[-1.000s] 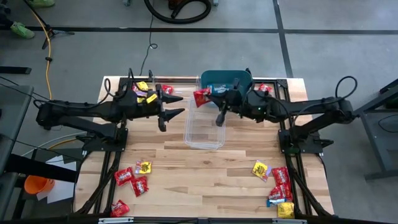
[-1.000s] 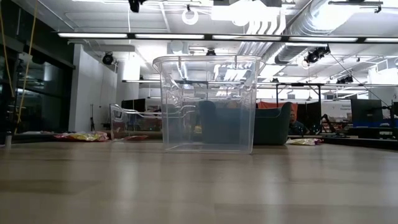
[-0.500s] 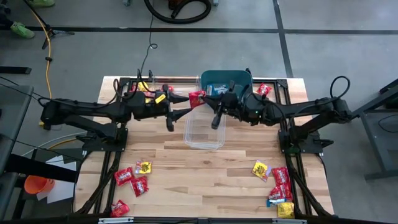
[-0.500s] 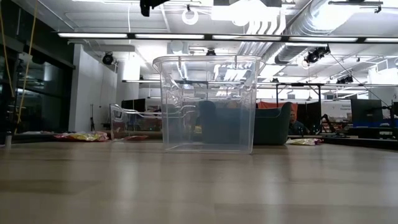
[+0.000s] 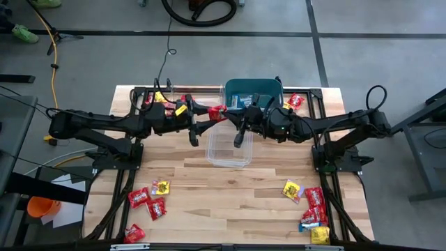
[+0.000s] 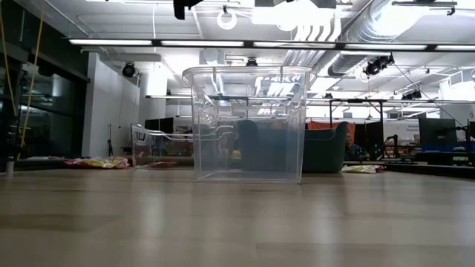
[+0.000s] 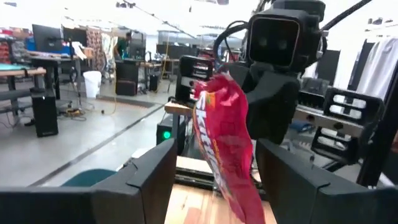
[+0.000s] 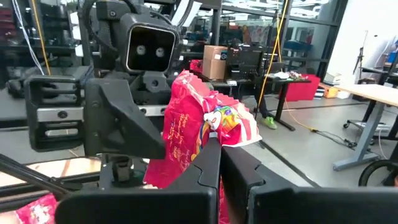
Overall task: Sort candy
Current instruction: Put the red candy into the transparent bin
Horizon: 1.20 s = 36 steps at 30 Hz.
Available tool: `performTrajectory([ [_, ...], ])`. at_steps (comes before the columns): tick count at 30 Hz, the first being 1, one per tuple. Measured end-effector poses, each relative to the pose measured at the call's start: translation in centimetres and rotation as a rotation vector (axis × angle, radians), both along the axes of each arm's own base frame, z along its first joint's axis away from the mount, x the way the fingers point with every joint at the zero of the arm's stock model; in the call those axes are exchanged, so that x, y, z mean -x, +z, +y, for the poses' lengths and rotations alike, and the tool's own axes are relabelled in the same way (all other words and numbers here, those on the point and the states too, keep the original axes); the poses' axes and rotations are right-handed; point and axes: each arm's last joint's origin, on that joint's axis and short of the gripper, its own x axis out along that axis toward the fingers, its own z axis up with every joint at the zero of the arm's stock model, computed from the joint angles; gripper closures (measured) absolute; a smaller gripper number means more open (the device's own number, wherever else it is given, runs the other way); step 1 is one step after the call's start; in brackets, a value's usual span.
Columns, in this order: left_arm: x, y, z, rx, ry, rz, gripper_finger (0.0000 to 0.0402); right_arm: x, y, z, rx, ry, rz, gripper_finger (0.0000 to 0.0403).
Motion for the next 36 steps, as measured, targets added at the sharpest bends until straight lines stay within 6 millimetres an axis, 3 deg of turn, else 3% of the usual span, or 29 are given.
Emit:
performTrajectory([
  [4,0.0,-0.1,0.1,-0.015,0.004,0.013,0.024,0.0,0.0,0.0,0.0,0.0,-0.001,0.0403],
  [9,0.0,-0.1,0.2,-0.013,0.02,0.013,0.0358,0.0,0.0,0.0,0.0,-0.002,0.001,0.0403],
  [11,0.0,-0.1,0.3,-0.011,0.033,0.014,0.0386,0.0,0.0,0.0,0.002,-0.004,0.003,0.0403],
  [16,0.1,-0.2,0.3,-0.02,0.034,0.029,0.0393,0.3,0.2,0.1,0.016,0.003,0.011,0.0384],
  [21,1.1,-0.2,0.5,-0.016,0.074,0.101,0.0398,1.7,1.2,-0.1,-0.024,-0.055,0.002,0.0301],
  [24,2.7,0.4,1.0,-0.041,0.132,0.129,0.04,3.0,1.7,-0.4,-0.02,-0.167,0.035,0.0241],
  [28,5.9,1.5,2.2,-0.07,0.341,0.172,0.0401,5.2,2.5,-0.9,-0.007,-0.284,0.085,0.0185],
  [32,8.7,2.0,3.8,-0.064,0.518,0.208,0.0401,6.8,2.7,-1.1,-0.005,-0.338,0.134,0.0168],
  [36,9.5,1.8,6.0,0.005,0.619,0.207,0.0401,7.3,2.8,-1.3,0.004,-0.385,0.152,0.0166],
])
